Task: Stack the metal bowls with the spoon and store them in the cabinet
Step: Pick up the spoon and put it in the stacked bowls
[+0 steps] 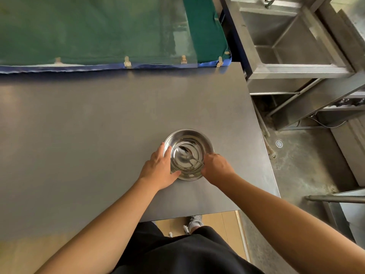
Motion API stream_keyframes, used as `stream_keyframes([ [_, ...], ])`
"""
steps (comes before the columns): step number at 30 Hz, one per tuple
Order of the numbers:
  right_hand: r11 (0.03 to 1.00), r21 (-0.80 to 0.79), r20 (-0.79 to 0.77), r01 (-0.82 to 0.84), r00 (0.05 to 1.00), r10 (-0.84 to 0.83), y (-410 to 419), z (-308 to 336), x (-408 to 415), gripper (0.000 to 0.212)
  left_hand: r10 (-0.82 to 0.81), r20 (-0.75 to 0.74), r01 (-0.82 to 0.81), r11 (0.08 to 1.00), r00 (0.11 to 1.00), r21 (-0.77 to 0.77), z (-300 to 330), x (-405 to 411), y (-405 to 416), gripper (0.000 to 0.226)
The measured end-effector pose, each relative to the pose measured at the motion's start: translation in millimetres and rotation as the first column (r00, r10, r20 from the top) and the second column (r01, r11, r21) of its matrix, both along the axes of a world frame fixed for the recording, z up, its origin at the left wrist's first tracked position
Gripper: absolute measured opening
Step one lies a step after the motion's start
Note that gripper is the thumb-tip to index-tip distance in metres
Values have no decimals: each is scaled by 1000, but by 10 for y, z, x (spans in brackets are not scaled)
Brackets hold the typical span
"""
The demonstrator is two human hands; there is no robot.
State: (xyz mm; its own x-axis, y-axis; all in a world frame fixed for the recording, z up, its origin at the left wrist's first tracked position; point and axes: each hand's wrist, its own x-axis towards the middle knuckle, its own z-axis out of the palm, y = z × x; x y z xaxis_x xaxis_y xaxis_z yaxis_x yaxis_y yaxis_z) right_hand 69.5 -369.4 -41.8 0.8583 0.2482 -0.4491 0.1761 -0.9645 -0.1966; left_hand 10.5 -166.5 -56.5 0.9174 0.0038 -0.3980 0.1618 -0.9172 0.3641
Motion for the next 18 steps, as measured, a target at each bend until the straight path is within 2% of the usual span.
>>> stream_keyframes([
  [5,999,-34,6,-9,1000,9,141,-84,10,23,-12,12,12,1000,1000,16,1,0,6,94],
  [18,992,-86,71,-96,992,102,136,-101,2,20,36,41,-34,999,999,-42,-21,29,-26,87],
])
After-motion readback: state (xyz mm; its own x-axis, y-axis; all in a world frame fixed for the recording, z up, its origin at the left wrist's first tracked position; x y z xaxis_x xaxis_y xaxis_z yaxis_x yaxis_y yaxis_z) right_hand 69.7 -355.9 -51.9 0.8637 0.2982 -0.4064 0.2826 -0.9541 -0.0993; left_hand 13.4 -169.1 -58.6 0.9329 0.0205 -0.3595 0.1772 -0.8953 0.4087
